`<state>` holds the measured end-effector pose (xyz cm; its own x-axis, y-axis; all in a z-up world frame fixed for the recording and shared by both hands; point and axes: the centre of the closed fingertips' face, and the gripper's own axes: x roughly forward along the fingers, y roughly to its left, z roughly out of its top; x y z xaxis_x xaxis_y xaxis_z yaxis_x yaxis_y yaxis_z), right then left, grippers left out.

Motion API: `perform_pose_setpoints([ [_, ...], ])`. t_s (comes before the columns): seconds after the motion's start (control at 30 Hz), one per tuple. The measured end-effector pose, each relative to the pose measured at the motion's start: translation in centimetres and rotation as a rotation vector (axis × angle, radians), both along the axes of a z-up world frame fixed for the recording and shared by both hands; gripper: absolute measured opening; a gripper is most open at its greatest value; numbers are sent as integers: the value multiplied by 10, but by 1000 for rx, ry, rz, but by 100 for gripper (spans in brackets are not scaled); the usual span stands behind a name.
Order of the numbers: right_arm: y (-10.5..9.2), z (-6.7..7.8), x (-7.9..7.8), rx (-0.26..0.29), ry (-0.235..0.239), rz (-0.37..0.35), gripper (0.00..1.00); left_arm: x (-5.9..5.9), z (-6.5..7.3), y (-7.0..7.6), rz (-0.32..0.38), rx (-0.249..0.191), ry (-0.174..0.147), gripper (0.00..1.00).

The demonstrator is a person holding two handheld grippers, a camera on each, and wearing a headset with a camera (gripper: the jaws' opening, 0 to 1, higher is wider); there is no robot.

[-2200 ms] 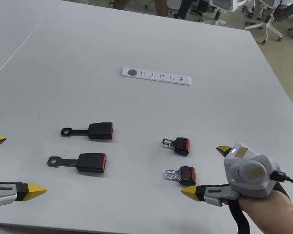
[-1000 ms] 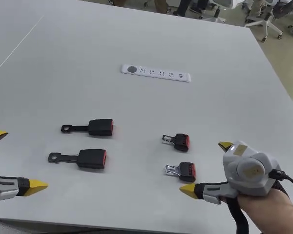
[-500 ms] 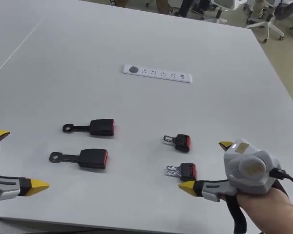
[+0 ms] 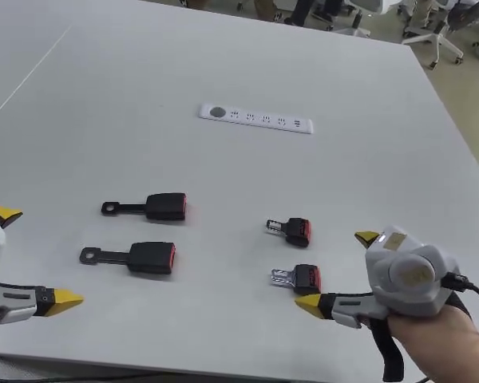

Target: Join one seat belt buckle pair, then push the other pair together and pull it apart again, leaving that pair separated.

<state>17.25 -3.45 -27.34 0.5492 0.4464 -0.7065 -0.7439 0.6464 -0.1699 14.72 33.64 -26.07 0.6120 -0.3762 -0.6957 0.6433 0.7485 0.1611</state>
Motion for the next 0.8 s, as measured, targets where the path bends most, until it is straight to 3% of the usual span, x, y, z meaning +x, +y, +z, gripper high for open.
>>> perform_pose_setpoints([
  [0.27,1,-1,0,-4,9,12,88,3,0,-2,-12,11,-5,98],
  [0.43,4,-2,0,-19,6,32,86,4,1,-5,-18,-11,-6,92],
  [0.53,5,-3,0,-26,4,44,84,5,2,-7,-47,-1,-29,86],
  [0.8,6,-4,1,-43,7,71,78,7,-8,-2,-67,21,-26,83],
])
